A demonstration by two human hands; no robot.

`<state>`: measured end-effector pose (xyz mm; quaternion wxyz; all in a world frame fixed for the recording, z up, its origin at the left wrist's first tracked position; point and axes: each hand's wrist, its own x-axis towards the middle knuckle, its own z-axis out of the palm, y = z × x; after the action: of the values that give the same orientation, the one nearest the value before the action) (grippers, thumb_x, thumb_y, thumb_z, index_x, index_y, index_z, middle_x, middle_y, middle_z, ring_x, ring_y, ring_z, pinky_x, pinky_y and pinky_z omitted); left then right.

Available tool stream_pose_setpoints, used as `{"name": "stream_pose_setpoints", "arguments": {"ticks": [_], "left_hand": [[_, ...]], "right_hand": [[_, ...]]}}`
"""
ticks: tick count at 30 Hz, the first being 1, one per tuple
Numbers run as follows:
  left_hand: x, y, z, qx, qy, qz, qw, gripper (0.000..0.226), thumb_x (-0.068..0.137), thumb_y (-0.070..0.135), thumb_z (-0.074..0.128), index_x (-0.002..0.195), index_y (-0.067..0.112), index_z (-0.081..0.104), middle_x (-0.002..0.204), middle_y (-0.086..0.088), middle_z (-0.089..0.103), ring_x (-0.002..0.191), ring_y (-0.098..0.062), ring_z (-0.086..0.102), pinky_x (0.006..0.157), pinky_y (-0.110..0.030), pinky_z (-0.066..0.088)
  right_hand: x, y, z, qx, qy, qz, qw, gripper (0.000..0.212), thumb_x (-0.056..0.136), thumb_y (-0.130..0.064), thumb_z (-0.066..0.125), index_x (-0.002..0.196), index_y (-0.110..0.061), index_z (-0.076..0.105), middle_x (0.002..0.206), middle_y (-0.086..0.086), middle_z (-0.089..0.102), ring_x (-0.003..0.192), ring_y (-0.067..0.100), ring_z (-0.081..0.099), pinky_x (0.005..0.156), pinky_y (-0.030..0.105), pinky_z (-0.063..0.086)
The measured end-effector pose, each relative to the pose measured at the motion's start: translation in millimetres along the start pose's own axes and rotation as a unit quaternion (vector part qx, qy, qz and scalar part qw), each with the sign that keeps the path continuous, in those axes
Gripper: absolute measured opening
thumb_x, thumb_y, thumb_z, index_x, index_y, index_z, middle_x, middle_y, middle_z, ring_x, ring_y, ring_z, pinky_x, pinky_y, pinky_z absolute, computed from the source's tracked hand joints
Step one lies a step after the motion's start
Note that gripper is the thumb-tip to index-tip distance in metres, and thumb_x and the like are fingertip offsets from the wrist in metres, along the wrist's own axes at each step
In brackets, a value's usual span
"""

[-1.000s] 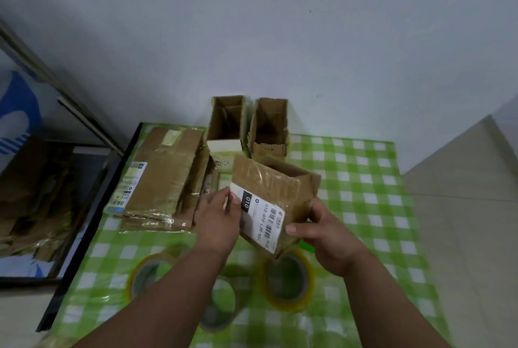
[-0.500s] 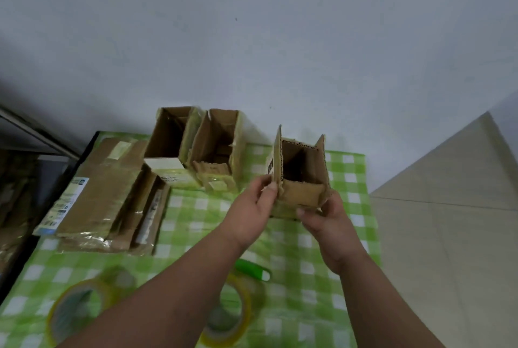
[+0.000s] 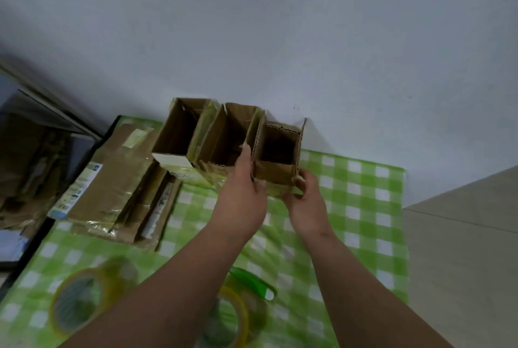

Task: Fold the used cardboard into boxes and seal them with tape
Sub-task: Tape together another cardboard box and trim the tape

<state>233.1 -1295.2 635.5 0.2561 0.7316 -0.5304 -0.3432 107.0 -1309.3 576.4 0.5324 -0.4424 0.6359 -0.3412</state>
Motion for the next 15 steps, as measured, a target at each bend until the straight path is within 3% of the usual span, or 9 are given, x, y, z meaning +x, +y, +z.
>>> {"name": "stream_pose_setpoints", "arguments": {"ticks": [2, 4, 7, 11, 13, 15], "left_hand": [[-7.3, 1.6, -1.4, 0.009, 0.024, 0.043, 0.999, 0.066, 0.100, 0.017, 0.053, 0.155, 0.030, 0.020, 0.147, 0.011, 0.035, 0.102, 0.008, 0.054, 0.083, -0.008, 0.047], [-12.9, 3.2, -7.9, 0.007, 0.069, 0.096, 0.993, 0.055, 0.098, 0.015, 0.056, 0.150, 0.022, 0.037, 0.132, 0.014, 0.035, 0.094, 0.011, 0.051, 0.075, -0.001, 0.041], [-12.5, -1.8, -24.8, -0.014, 0.135, 0.119, 0.984, 0.043, 0.096, 0.013, 0.060, 0.138, 0.018, 0.052, 0.113, 0.019, 0.037, 0.088, 0.004, 0.052, 0.072, -0.003, 0.042], [-8.4, -27.4, -54.2, -0.038, 0.226, 0.064, 0.971, 0.034, 0.095, 0.014, 0.060, 0.129, 0.014, 0.057, 0.114, 0.006, 0.046, 0.082, 0.003, 0.051, 0.070, -0.001, 0.040], [-7.0, -49.4, -72.2, -0.030, 0.250, 0.025, 0.968, 0.032, 0.094, 0.013, 0.060, 0.126, 0.013, 0.059, 0.117, -0.001, 0.050, 0.078, -0.003, 0.048, 0.071, -0.002, 0.036], [-4.3, -78.0, -92.0, -0.014, 0.265, -0.012, 0.964, 0.031, 0.093, 0.013, 0.061, 0.124, 0.011, 0.061, 0.118, -0.005, 0.052, 0.087, -0.007, 0.049, 0.079, -0.006, 0.033]], "right_hand": [[-2.7, -0.6, 1.1, 0.006, -0.001, 0.014, 1.000, 0.051, 0.095, -0.013, 0.062, 0.141, -0.025, 0.042, 0.127, -0.010, 0.054, 0.112, 0.012, 0.059, 0.081, 0.020, 0.045], [-6.7, -1.8, 2.3, 0.019, 0.012, 0.029, 0.999, 0.054, 0.094, -0.010, 0.062, 0.141, -0.023, 0.039, 0.123, -0.012, 0.052, 0.095, 0.002, 0.060, 0.068, 0.011, 0.044], [-11.9, 1.0, 4.8, 0.001, 0.069, 0.075, 0.995, 0.045, 0.092, -0.009, 0.062, 0.133, -0.017, 0.044, 0.115, -0.007, 0.053, 0.088, 0.009, 0.056, 0.070, 0.022, 0.043], [-28.6, 5.0, 15.2, -0.054, 0.085, 0.108, 0.989, 0.004, 0.092, -0.012, 0.057, 0.094, -0.015, 0.057, 0.087, 0.000, 0.059, 0.084, 0.024, 0.058, 0.068, 0.034, 0.043], [-42.5, 2.9, 27.3, -0.082, 0.078, 0.102, 0.988, 0.007, 0.092, -0.016, 0.058, 0.086, -0.012, 0.057, 0.081, 0.005, 0.060, 0.079, 0.025, 0.056, 0.067, 0.035, 0.042], [-54.0, -0.5, 44.7, -0.101, 0.064, 0.089, 0.989, 0.011, 0.092, -0.019, 0.060, 0.084, -0.011, 0.058, 0.079, 0.004, 0.060, 0.077, 0.024, 0.055, 0.066, 0.034, 0.041]]}}
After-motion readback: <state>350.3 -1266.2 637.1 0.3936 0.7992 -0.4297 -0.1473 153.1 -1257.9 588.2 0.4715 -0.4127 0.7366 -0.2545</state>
